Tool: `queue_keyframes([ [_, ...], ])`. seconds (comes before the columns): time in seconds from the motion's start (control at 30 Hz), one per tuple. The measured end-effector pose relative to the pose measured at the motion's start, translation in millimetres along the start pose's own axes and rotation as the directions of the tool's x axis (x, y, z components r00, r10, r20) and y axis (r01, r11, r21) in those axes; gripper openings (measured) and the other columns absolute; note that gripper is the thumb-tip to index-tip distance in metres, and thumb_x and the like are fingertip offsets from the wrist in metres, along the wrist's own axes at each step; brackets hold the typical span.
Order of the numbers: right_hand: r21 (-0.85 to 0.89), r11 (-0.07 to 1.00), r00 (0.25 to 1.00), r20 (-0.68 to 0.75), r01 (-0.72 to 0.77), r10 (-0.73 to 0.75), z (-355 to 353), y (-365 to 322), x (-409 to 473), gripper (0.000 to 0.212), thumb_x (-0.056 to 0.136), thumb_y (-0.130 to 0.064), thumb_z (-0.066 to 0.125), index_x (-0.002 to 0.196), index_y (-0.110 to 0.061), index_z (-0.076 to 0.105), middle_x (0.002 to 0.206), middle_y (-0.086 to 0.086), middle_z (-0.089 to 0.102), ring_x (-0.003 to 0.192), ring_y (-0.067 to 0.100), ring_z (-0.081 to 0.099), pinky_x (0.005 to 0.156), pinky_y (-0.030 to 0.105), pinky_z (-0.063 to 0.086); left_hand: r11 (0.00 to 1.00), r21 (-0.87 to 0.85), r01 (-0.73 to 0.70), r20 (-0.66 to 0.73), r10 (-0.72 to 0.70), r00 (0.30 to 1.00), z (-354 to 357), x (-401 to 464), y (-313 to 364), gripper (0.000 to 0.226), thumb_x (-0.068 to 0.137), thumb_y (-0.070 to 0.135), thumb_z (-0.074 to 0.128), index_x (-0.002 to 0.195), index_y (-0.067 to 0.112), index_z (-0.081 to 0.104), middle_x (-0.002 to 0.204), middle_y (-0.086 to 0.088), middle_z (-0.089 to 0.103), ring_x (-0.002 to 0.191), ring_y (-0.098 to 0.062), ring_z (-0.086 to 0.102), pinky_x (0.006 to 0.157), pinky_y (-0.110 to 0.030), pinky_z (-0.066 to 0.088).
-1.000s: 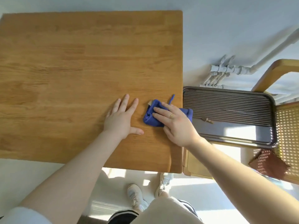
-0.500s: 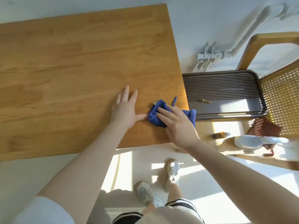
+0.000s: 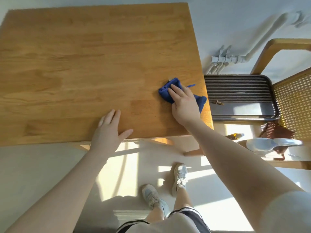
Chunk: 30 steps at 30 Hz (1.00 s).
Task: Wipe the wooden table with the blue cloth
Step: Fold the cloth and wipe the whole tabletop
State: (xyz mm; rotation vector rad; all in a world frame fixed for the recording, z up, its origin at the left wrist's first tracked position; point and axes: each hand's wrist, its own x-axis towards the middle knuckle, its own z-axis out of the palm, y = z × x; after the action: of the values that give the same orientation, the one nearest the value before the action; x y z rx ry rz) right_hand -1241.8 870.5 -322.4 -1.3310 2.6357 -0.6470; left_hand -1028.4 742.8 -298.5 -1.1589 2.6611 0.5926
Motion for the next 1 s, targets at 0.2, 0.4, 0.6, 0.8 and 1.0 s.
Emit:
queue_keyframes([
  [0.2,0.048,0.975,0.966,0.13,0.218,-0.223,10.9,-21.3,-70.8,0.048,0.08,-0.012,0.037,0.124,-0.005,0.057,0.133,0.012,0.054,0.125,0.04,0.042,0.107,0.05,0.028,0.993,0.043,0.113,0.069,-0.116,0.991,5.3,8.4,22.2,0.085,0.082,0.057,0.056,0.149,0.028,0.012,0.157,-0.006,0.0,0.143,-0.03,0.002,0.112,-0.044,0.021],
  [0.4,0.086,0.962,0.954,0.132,0.26,-0.269,10.2,-9.1,-14.1,0.044,0.082,-0.009,0.039,0.121,-0.005,0.059,0.131,0.014,0.055,0.123,0.043,0.045,0.104,0.049,0.033,0.99,0.079,0.116,0.098,-0.124,0.988,6.5,14.4,23.5,0.085,0.085,0.055,0.053,0.149,0.028,0.006,0.158,-0.003,-0.011,0.144,-0.027,-0.006,0.116,-0.042,0.015],
  [0.6,0.054,0.989,0.989,0.027,0.141,-0.142,19.1,-16.9,31.1,0.044,0.081,-0.003,0.047,0.124,-0.004,0.057,0.133,0.014,0.053,0.126,0.043,0.041,0.104,0.047,0.033,0.988,0.099,0.115,0.078,-0.123,0.989,6.4,10.6,23.0,0.086,0.084,0.055,0.053,0.149,0.029,0.005,0.158,-0.003,-0.011,0.145,-0.026,-0.005,0.116,-0.041,0.015],
  [0.8,0.144,0.936,0.937,0.094,0.321,-0.336,21.2,-33.7,-45.2,0.045,0.076,-0.007,0.041,0.115,-0.002,0.063,0.127,0.016,0.058,0.119,0.04,0.05,0.099,0.047,0.041,0.987,0.069,0.142,0.075,-0.147,0.986,6.4,8.1,25.1,0.086,0.083,0.054,0.057,0.149,0.03,0.008,0.158,-0.001,-0.01,0.145,-0.025,-0.005,0.117,-0.04,0.014],
  [1.0,0.041,0.818,0.789,0.239,0.574,-0.565,17.8,-10.8,-8.2,0.044,0.085,-0.018,0.039,0.123,-0.005,0.058,0.131,0.013,0.056,0.116,0.041,0.052,0.099,0.049,0.042,0.985,0.053,0.162,0.096,-0.166,0.981,3.5,8.6,28.2,0.086,0.084,0.052,0.057,0.149,0.03,0.006,0.158,-0.001,-0.01,0.145,-0.024,-0.005,0.117,-0.041,0.014],
])
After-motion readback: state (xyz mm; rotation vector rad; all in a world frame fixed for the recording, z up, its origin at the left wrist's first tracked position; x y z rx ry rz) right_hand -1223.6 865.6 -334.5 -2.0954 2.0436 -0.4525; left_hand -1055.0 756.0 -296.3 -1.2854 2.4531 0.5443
